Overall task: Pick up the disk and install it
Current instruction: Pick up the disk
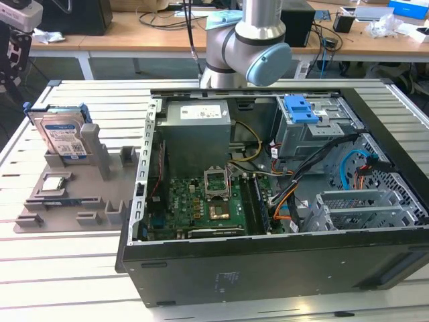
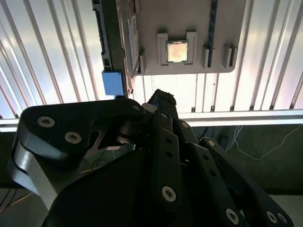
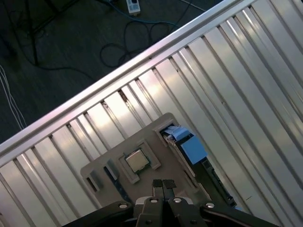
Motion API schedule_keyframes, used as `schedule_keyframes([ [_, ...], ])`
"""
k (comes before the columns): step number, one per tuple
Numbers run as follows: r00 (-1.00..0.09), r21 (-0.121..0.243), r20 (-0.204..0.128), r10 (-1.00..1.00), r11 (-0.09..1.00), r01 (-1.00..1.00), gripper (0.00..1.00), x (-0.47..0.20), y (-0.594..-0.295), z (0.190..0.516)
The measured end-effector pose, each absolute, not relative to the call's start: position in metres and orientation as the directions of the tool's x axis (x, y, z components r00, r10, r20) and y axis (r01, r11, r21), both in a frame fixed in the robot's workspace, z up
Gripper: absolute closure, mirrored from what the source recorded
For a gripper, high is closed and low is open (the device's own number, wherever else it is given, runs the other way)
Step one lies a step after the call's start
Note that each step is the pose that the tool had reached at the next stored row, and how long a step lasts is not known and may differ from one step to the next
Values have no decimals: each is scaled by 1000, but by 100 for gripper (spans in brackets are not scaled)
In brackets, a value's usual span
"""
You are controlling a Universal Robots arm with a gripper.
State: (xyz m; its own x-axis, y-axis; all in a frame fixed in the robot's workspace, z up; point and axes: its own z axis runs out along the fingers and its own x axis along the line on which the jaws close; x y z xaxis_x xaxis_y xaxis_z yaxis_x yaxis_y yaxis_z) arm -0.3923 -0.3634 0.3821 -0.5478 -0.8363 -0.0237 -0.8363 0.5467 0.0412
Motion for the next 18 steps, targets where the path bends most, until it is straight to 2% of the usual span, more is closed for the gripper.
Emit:
schedule_keyframes([
  [18,-434,41,-24,-901,433,-901,89,-392,-363,382],
])
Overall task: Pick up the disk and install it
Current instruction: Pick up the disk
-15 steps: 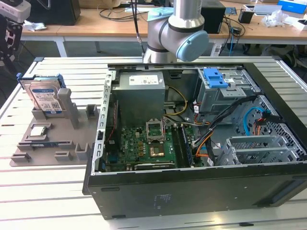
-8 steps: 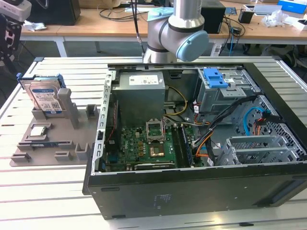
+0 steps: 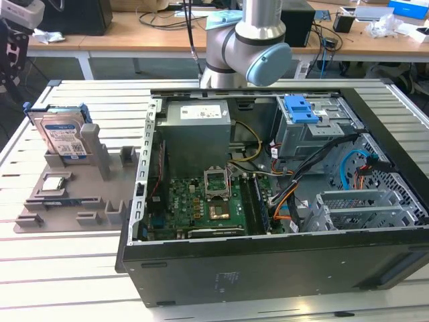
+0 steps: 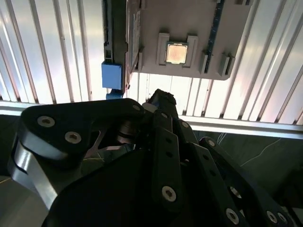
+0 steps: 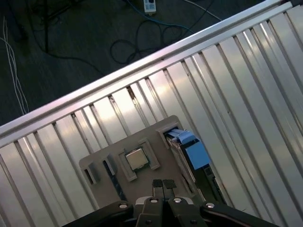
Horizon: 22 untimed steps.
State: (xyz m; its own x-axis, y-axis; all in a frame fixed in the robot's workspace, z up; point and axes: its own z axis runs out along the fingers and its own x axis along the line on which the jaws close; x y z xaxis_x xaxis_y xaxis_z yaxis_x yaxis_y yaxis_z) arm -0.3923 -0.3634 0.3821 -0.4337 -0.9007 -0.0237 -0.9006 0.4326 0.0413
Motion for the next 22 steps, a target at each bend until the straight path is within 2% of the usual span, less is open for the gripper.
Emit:
schedule_keyframes([
  [22,-289,41,-24,-957,288,-957,89,-392,-363,382],
])
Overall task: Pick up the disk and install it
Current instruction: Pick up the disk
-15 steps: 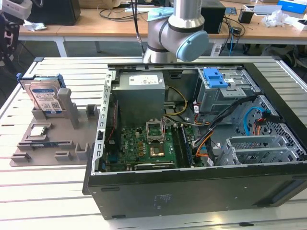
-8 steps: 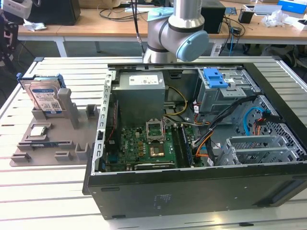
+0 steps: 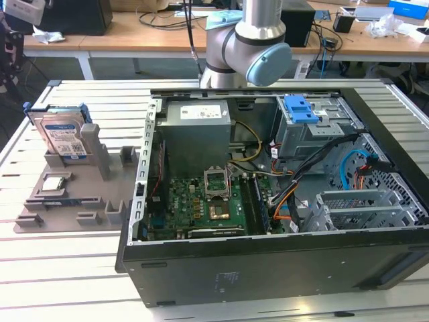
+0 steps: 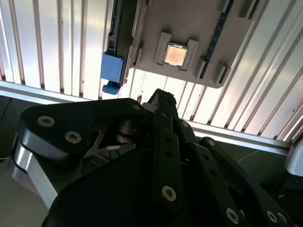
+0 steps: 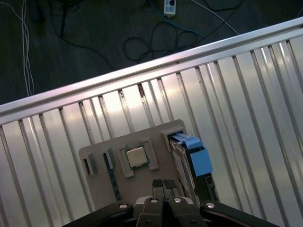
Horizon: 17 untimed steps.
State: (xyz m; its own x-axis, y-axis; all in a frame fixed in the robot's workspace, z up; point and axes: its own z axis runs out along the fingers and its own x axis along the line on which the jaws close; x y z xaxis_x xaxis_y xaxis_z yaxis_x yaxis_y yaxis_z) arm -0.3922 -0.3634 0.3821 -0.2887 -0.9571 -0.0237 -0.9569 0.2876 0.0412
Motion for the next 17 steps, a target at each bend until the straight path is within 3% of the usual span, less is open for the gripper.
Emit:
schedule_keyframes([
  [17,-168,41,-24,-986,167,-985,89,-392,-363,382],
])
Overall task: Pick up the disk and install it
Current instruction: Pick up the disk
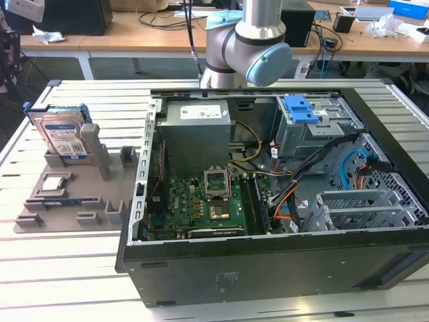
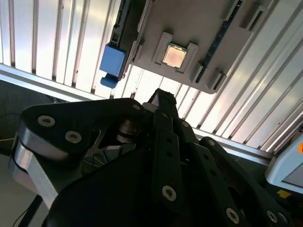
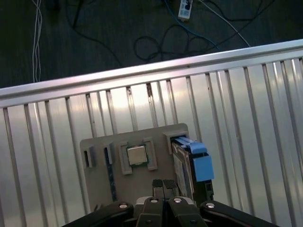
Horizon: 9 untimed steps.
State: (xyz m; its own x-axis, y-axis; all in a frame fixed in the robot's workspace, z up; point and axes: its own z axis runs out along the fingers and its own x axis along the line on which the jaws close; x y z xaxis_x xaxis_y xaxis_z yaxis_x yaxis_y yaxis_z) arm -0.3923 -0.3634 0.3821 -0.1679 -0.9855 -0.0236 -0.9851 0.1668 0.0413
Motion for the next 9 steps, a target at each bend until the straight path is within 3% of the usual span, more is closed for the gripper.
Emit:
schedule_keyframes([
  [9,-124,41,-24,-992,123,-992,89,-392,-363,382],
])
